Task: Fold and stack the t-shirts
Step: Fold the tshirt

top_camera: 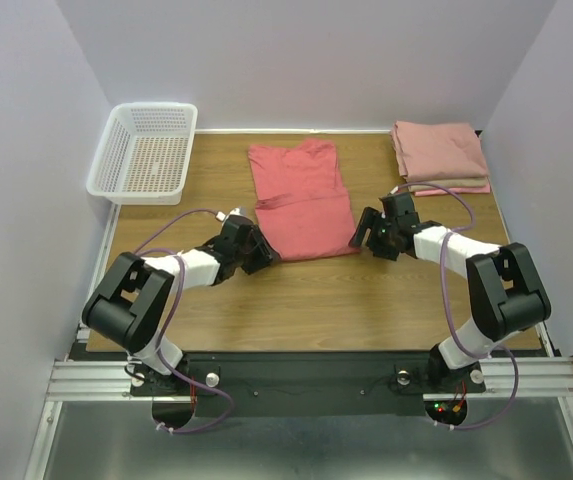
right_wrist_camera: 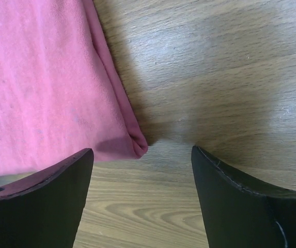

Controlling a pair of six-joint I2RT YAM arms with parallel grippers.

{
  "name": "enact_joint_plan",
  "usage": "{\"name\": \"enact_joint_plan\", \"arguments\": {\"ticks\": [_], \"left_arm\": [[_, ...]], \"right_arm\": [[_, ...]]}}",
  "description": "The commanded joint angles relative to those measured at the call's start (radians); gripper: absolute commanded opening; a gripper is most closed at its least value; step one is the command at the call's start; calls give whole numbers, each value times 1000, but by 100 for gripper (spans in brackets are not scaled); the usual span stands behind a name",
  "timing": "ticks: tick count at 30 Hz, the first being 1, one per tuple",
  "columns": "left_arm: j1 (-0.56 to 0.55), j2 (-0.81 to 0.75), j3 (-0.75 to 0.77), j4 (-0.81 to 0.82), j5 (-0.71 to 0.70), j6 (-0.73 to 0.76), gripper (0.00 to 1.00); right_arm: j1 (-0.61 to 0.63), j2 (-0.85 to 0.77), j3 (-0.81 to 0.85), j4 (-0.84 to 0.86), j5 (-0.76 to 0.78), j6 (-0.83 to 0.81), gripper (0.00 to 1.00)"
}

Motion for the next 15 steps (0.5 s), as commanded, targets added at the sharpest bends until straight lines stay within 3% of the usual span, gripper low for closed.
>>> {"name": "enact_joint_plan", "arguments": {"ticks": [1, 3, 5, 6, 9, 10, 15], "left_arm": [[3, 53, 30, -33, -48, 17, 51], [6, 64, 41, -38, -44, 27, 50], [12, 72, 42, -36, -48, 31, 43], [14, 76, 42, -38, -47, 33, 31], [23, 78, 38, -39, -45, 39, 13], [23, 79, 38, -38, -44, 43, 3], [25, 89, 35, -27, -24, 51, 0]], "right_arm": [[-9, 15, 5, 33, -24, 1, 81], [-8, 30, 3, 38, -28, 1, 78], [-11, 40, 2, 47, -54, 4, 72], [-11, 43, -1, 48, -78, 7, 66], [-11, 38, -15, 65, -112, 15, 60], [-11, 32, -24, 68, -132, 15, 56], [-11, 43, -29, 96, -184, 16, 48]]}}
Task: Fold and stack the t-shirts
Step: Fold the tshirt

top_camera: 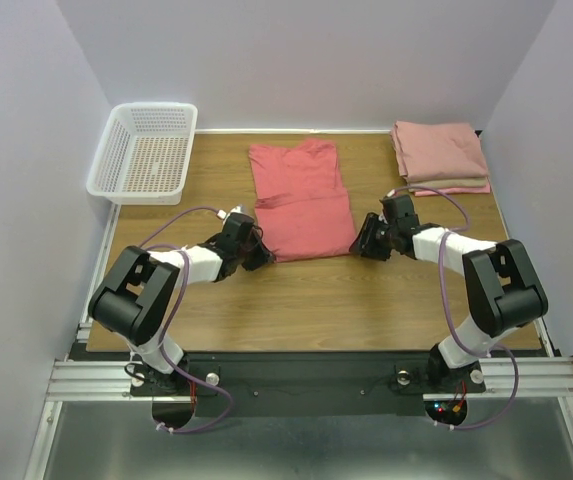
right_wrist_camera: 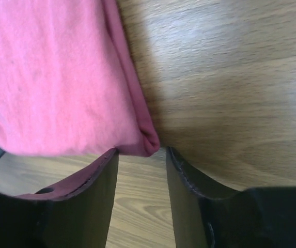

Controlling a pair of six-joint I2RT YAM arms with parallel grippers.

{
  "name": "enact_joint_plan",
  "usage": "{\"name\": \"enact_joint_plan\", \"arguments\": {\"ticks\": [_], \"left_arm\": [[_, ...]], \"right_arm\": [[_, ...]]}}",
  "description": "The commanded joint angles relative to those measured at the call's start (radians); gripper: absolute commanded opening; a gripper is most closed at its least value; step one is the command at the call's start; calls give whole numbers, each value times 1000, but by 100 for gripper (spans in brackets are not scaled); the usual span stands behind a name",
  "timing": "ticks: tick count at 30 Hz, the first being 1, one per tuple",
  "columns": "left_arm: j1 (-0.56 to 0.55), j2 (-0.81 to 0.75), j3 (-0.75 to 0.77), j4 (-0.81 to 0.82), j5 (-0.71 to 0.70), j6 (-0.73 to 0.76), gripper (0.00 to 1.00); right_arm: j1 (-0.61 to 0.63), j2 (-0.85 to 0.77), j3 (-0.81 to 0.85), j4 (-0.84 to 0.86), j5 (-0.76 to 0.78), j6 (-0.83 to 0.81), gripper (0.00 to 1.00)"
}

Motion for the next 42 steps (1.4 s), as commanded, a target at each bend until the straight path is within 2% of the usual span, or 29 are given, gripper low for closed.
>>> {"name": "enact_joint_plan", "arguments": {"ticks": [1, 4, 5, 8, 13, 14, 18, 20, 25, 29, 36, 42], "left_arm": [[10, 29, -3, -34, 0, 37, 0], [8, 23, -18, -29, 11, 29, 0], [8, 13, -35, -28, 13, 26, 0], [-2, -39, -77, -26, 8, 23, 0], [-113, -203, -141, -46, -39, -20, 0], [-175, -224, -147, -76, -64, -40, 0], [-300, -352, -155, -185, -136, -129, 0], [-334, -448, -160, -256, -177, -164, 0], [-380, -641, -172, -330, -205, -223, 0], [-380, -682, -140, -351, -234, -198, 0], [-354, -549, 88, -495, -388, -117, 0], [-182, -465, 166, -451, -268, -6, 0]], "right_arm": [[-2, 26, -11, 52, -109, 13, 45], [0, 31, -20, 75, -102, 28, 33], [-2, 17, -28, 72, -74, 31, 20], [-2, -34, -53, 72, -58, 28, 1], [-2, -244, -154, 61, -62, 4, 1], [-2, -277, -172, 45, -72, 2, 0], [-2, -480, -243, -53, -75, 8, 0], [-2, -607, -252, -112, -33, 10, 0], [-2, -762, -202, -264, 46, 2, 0], [-3, -750, -142, -272, 75, 7, 0], [-2, -559, 59, -262, 129, -15, 0], [-2, -370, 226, -232, 124, -33, 0]]}}
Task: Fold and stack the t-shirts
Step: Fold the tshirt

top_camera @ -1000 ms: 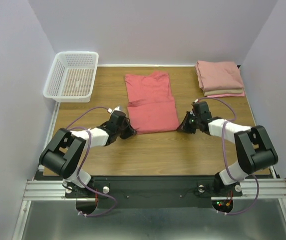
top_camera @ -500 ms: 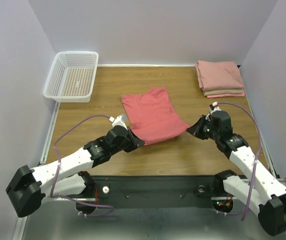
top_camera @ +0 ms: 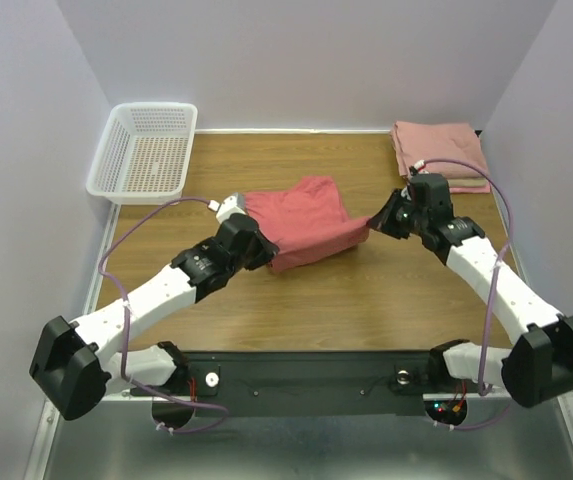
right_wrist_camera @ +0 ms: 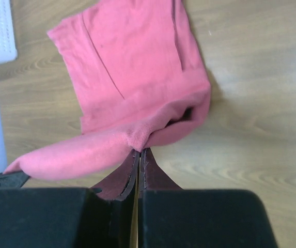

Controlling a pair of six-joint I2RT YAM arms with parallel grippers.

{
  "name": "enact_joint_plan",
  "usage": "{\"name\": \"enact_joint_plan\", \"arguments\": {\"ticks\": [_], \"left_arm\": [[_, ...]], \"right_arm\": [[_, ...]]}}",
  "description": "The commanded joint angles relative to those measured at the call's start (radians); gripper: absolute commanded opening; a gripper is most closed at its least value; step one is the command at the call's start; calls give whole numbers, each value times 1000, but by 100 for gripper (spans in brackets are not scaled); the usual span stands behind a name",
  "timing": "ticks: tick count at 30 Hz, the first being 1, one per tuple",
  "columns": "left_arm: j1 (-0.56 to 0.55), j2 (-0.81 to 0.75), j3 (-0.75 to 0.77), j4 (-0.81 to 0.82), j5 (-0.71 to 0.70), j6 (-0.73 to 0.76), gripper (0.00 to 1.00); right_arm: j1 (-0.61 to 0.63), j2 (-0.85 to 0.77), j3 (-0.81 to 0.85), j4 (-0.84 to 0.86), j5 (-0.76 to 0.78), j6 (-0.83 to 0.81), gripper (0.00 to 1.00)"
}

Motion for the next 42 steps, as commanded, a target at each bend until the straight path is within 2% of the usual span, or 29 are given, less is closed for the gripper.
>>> {"name": "enact_joint_plan", "arguments": {"ticks": [1, 10, 21, 32, 38, 39, 40, 41, 42], "left_arm": [[131, 39, 57, 12, 31, 120, 0], [283, 173, 193, 92, 94, 235, 0], [453, 379, 325, 136, 199, 323, 0], [532, 644, 469, 200, 344, 388, 0], [552, 726, 526, 204, 356, 387, 0], [558, 730, 535, 204, 357, 387, 7], [559, 737, 537, 205, 359, 387, 20], [561, 737, 540, 205, 361, 385, 48], [564, 735, 546, 205, 364, 385, 58]], "right_arm": [[0, 81, 126, 56, 32, -36, 0], [0, 372, 433, 86, 13, -71, 1], [-4, 657, 703, 89, -23, -97, 1], [-21, 903, 922, 89, -54, -108, 0], [-29, 998, 1002, 87, -54, -98, 0], [-32, 1015, 1019, 86, -62, -102, 1], [-35, 1029, 1031, 86, -74, -103, 1], [-38, 1041, 1044, 86, -88, -103, 3], [-44, 1061, 1063, 86, -112, -105, 18]]}}
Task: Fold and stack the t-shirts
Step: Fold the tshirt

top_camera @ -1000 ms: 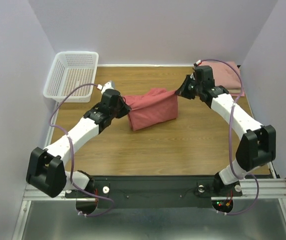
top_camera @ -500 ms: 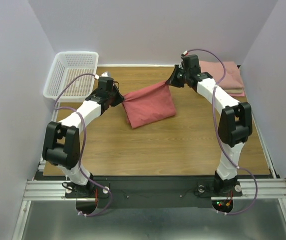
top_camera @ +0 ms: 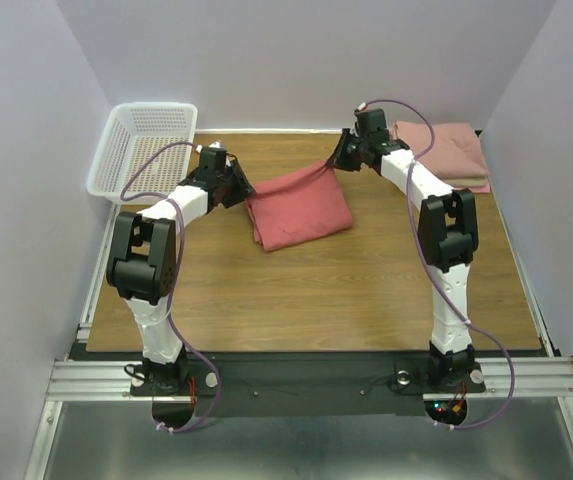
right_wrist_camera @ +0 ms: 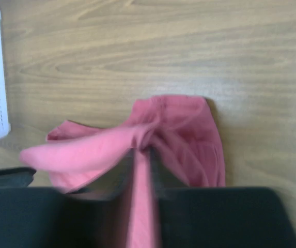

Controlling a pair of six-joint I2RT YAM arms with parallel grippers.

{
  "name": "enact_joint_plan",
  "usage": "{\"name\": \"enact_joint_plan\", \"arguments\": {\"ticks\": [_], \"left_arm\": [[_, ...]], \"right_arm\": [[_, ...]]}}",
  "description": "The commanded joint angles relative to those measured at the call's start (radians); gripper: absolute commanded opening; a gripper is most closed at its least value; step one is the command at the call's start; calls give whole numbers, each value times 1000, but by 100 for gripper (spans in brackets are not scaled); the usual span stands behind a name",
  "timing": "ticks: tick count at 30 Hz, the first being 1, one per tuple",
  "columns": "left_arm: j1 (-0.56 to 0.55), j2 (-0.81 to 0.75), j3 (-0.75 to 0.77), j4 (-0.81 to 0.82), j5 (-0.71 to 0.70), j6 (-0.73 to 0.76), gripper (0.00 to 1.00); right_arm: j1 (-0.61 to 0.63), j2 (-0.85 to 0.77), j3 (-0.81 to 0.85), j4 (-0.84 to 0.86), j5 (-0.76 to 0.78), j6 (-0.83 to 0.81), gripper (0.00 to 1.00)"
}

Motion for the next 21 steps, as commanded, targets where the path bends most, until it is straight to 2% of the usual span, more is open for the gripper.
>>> {"name": "enact_joint_plan", "arguments": {"ticks": [1, 2, 3, 4, 8, 11, 16, 17, 21], "left_arm": [[20, -23, 61, 25, 14, 24, 65], [20, -35, 63, 25, 20, 27, 77], [20, -45, 60, 23, 31, 26, 82], [20, -68, 57, 25, 37, 26, 86], [20, -150, 8, 22, 35, 30, 90], [17, -229, -72, 20, 35, 30, 91], [-32, -394, -303, 23, -6, -6, 95], [-39, -461, -339, 22, -18, -16, 98], [-57, -667, -548, 8, -47, -68, 98]], "right_arm": [[-34, 32, 90, 45, -44, -15, 31], [-33, 36, 93, 46, -54, -18, 47], [-36, 29, 87, 45, -74, -29, 79], [-36, 20, 76, 43, -81, -32, 98], [-36, -49, -6, 45, -124, -92, 100], [-36, -126, -135, 39, -169, -192, 100], [-34, -201, -310, 19, -103, -314, 100], [-31, -207, -325, 17, -98, -321, 100], [-24, -195, -353, 12, -83, -364, 100]]}}
